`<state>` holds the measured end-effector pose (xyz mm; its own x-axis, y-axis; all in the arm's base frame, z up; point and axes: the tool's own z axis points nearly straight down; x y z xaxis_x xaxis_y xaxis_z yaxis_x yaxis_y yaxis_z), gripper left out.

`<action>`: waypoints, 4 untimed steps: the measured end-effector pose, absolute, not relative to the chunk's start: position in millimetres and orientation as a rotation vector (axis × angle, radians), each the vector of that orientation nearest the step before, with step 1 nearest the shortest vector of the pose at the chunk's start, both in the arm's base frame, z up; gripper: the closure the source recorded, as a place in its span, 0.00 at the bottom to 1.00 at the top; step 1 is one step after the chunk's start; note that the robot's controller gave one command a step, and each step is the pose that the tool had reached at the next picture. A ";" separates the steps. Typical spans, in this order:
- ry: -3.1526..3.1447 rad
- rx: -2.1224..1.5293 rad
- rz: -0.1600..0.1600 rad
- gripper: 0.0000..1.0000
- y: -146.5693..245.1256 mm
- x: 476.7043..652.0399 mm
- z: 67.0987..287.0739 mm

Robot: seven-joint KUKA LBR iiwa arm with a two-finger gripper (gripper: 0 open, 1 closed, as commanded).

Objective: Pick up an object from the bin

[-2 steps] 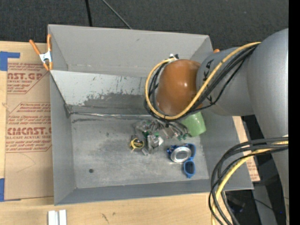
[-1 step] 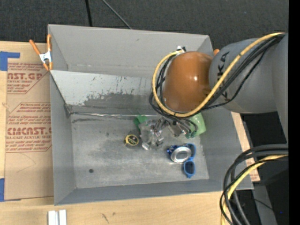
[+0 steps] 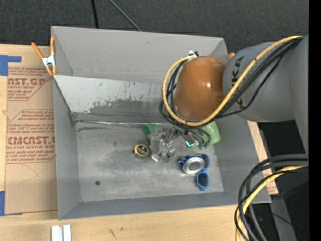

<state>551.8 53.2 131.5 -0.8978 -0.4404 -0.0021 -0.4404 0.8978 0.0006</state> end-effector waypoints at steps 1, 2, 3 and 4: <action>2.935 -1.121 0.004 0.00 93.1 590.8 73.5; 2.937 -1.117 0.003 1.00 92.1 591.6 76.2; 2.916 -1.145 -0.002 1.00 91.8 583.1 182.8; 2.887 -1.211 -0.002 1.00 101.5 574.4 283.6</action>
Offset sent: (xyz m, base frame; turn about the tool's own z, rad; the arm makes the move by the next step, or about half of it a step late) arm 0.0397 0.0381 -0.0560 -0.2725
